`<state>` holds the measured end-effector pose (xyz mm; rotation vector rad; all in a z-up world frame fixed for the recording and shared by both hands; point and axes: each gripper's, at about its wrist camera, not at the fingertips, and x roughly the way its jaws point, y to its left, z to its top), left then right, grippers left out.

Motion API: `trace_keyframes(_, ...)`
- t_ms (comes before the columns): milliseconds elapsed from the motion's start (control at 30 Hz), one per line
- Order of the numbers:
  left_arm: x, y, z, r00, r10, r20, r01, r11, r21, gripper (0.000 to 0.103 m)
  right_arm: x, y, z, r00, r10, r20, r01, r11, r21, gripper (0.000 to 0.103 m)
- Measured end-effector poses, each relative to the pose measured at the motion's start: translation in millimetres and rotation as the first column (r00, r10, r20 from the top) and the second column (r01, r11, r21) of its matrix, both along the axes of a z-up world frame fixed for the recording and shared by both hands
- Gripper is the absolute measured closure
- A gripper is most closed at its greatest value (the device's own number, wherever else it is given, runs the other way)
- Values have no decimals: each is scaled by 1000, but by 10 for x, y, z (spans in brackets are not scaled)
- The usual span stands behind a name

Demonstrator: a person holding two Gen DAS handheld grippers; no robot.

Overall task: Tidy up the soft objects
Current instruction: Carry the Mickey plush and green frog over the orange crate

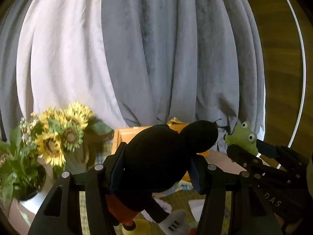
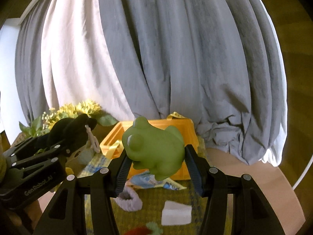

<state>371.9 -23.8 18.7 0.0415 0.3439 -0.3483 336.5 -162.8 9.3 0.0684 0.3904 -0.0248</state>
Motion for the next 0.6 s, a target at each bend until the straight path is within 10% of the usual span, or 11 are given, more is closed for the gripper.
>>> trace_keyframes(600, 676, -34, 222, 996, -22, 85, 21, 1000, 16, 47, 685, -30, 244, 997, -2, 79, 3, 1000, -15, 48)
